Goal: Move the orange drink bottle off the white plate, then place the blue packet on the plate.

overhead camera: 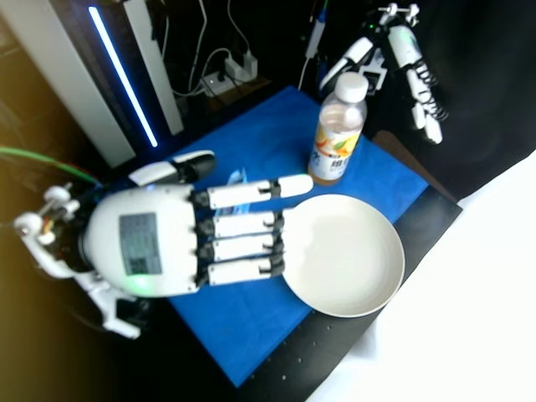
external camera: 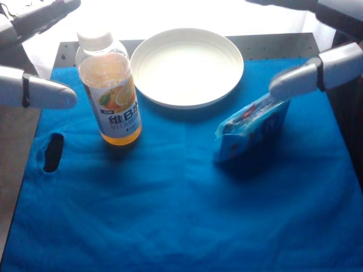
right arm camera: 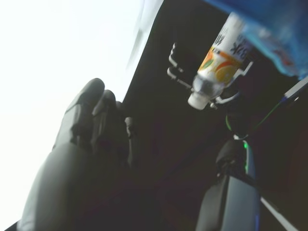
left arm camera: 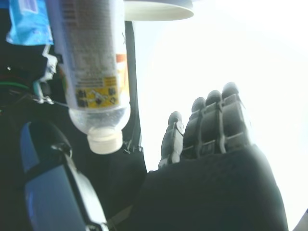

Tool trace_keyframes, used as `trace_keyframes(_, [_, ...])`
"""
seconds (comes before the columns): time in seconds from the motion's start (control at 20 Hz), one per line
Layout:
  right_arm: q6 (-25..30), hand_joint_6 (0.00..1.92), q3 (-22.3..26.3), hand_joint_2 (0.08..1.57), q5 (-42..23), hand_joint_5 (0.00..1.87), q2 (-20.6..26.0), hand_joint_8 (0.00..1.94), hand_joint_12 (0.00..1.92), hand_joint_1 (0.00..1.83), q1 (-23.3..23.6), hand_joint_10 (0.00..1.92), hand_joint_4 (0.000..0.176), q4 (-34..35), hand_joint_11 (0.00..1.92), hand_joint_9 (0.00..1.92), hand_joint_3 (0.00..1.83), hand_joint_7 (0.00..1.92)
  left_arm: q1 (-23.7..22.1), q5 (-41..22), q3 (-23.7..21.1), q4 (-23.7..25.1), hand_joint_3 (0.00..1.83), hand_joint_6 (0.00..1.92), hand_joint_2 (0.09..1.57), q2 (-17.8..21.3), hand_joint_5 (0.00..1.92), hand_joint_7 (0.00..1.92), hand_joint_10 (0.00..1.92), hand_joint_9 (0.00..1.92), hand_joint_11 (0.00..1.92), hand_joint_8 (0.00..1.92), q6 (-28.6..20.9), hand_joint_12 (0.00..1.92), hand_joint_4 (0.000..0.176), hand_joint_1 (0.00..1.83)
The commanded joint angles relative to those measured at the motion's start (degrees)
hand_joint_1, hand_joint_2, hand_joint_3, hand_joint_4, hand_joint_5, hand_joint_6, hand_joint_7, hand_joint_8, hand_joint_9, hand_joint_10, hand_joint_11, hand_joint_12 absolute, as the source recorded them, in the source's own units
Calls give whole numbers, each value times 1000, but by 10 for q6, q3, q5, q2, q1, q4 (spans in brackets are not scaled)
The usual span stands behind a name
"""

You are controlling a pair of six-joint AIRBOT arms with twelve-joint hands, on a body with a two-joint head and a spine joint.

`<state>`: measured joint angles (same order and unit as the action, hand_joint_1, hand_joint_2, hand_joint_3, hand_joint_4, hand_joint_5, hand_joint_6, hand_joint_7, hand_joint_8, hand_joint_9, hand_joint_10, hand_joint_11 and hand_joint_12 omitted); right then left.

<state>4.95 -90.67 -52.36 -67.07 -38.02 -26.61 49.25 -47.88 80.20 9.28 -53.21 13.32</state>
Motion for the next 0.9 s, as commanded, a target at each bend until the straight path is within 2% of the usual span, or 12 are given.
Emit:
trace_keyframes(0.0, [9,1,2,626,-38,175,2,3,405,668,14,9,69,19,0,131,0,204,-4,-68,-1,-26,7,0,703,5,0,0,0,0,0,0,-2,0,176,657])
trace_keyframes(0.05, [17,0,1,634,-28,173,2,3,459,647,19,11,70,1,0,151,0,211,-3,-67,-1,-26,12,0,716,5,0,0,0,0,0,0,-2,0,176,657])
trace_keyframes(0.1, [32,0,-2,612,-19,170,2,2,503,616,23,12,88,-24,0,181,0,215,-3,-67,-1,-26,14,0,723,5,0,0,0,0,0,0,-2,0,176,660])
trace_keyframes(0.2, [64,2,-12,580,-7,212,1,3,657,606,28,6,66,-66,21,281,0,282,-3,-67,-2,-26,5,0,709,5,0,0,0,0,0,0,-1,0,176,665])
trace_keyframes(0.4, [103,13,-21,595,21,298,-4,6,402,770,36,1,48,-134,0,204,0,305,-6,-74,0,-36,6,0,717,0,0,0,0,0,0,0,8,0,176,645])
trace_keyframes(0.45, [111,2,-22,600,27,338,-6,1,444,749,41,1,52,-155,0,208,0,306,-8,-74,2,-36,8,0,724,-3,0,0,0,0,0,0,8,0,176,647])
trace_keyframes(0.5, [115,6,-22,594,34,377,-7,4,335,753,44,6,76,-172,0,165,0,278,-8,-74,3,-36,8,0,727,-4,0,0,0,0,0,0,8,0,176,641])
trace_keyframes(0.55, [120,6,-22,587,41,405,-8,4,361,749,47,8,70,-187,0,175,0,281,-9,-75,4,-36,2,0,716,-5,0,0,0,0,0,0,8,0,176,654])
trace_keyframes(0.6, [123,12,-22,576,45,428,-9,0,363,761,47,1,83,-196,0,153,0,244,-11,-75,5,-37,0,0,711,-6,0,0,0,0,0,0,8,0,176,690])
trace_keyframes(0.7, [129,5,-25,581,51,463,-15,7,254,821,47,5,83,-210,0,154,0,289,-12,-76,6,-38,0,0,708,-6,0,0,0,0,0,0,8,0,176,659])
trace_keyframes(0.75, [131,1,-27,595,53,477,-18,14,613,818,47,12,51,-217,0,275,0,395,-12,-78,6,-39,0,0,703,-6,0,0,0,0,0,0,8,0,176,632])
trace_keyframes(0.85, [151,5,-33,625,55,525,-26,3,808,781,47,9,47,-241,0,341,0,455,-13,-79,8,-41,3,0,716,-9,0,0,0,0,0,0,8,0,176,634])
